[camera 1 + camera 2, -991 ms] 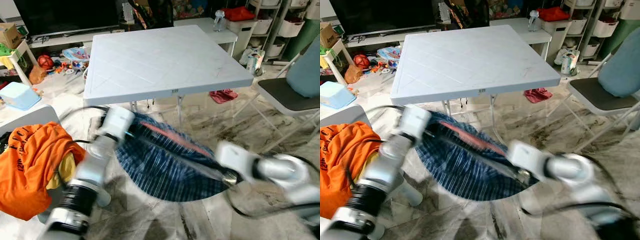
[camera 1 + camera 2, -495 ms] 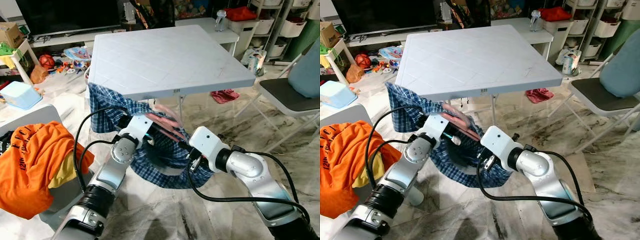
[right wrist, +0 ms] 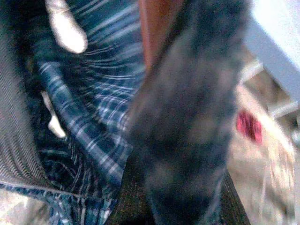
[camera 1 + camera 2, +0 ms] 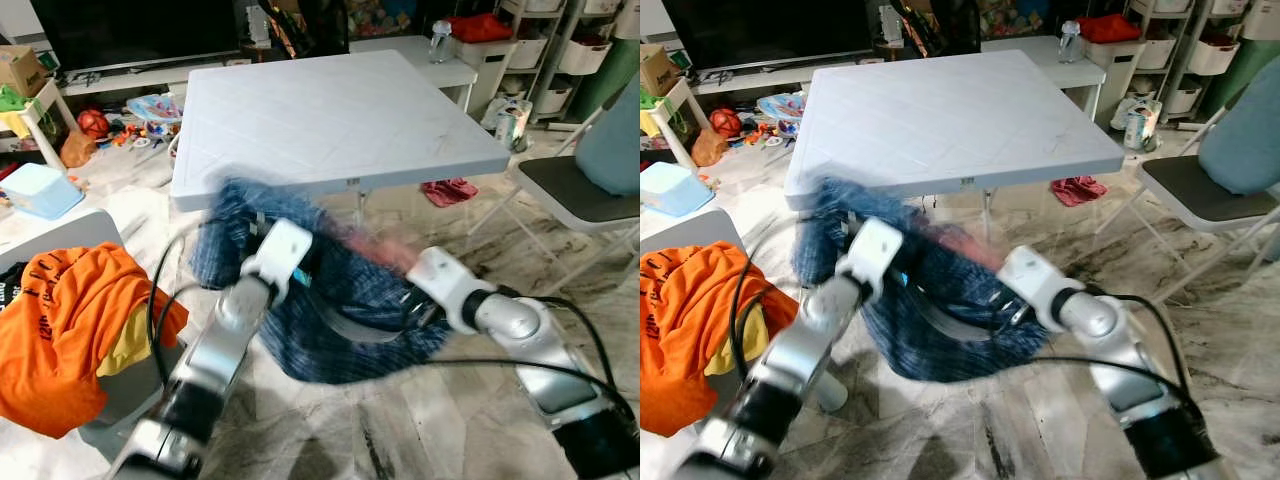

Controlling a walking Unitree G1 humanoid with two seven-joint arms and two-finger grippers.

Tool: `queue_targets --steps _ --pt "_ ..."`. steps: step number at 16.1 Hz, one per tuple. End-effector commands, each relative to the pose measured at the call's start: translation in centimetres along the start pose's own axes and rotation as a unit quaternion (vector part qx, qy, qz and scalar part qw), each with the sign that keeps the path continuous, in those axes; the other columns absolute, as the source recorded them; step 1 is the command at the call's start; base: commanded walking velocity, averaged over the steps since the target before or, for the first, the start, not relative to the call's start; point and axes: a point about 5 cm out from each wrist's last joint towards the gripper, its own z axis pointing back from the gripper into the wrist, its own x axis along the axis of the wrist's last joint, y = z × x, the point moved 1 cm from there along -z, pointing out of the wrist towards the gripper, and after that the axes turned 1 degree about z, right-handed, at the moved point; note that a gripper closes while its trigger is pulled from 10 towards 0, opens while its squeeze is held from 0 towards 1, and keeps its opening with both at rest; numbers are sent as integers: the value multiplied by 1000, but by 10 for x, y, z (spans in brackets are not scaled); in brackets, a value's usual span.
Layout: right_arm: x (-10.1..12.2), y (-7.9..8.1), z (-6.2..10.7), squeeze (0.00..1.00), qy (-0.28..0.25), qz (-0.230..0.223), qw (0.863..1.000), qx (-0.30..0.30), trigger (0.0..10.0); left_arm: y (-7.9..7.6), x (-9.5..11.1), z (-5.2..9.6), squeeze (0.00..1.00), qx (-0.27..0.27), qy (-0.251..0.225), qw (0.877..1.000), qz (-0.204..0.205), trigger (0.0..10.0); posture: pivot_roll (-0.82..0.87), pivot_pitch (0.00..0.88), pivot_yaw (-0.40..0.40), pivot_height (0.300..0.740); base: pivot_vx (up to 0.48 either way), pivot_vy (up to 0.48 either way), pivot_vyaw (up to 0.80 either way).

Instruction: Hang hanger

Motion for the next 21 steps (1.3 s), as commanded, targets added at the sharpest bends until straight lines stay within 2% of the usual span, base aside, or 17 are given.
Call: queue_targets --steps 1,2,4,5,8,11,15,18,20,21 --pt "4 -11 0 0 -1 -9 1000 -24 10000 -8 -7 2 0 -32 18 999 -1 10000 -160 0 21 740 0 0 0" --pt "3 -14 -2 0 3 -29 999 -31 10000 -29 -15 8 0 -98 33 995 -11 10000 -160 0 21 740 0 0 0" --pt "6 -14 -4 0 0 -37 999 -27 10000 -44 -23 13 0 -142 50 988 -37 10000 -158 0 17 740 0 0 0" --pt "6 -14 -5 0 0 -36 999 -26 10000 -46 -21 14 0 -147 47 987 -39 10000 -161 0 16 740 0 0 0" --pt "-4 -12 -5 0 17 -21 999 -17 10000 -43 -8 16 0 -155 21 987 -22 10000 -160 0 15 740 0 0 0" --pt "-15 -9 -3 0 30 -16 999 -5 10000 -23 -1 14 0 -107 5 994 -25 10000 -159 0 15 740 0 0 0" --pt "-13 -4 -2 0 14 -34 999 24 10000 -27 2 14 0 -104 0 994 -22 10000 -161 0 13 740 0 0 0" --pt "-15 -8 0 0 10 -96 995 29 10000 -23 -7 15 0 -86 13 996 -17 10000 -161 0 12 740 0 0 0" --pt "-8 1 6 0 -12 -128 988 83 10000 -17 -8 13 0 -71 15 997 -23 10000 -159 0 11 740 0 0 0" --pt "-5 3 8 0 -20 -129 986 101 10000 -16 -8 12 0 -70 15 997 -24 10000 -159 0 11 740 0 0 0"
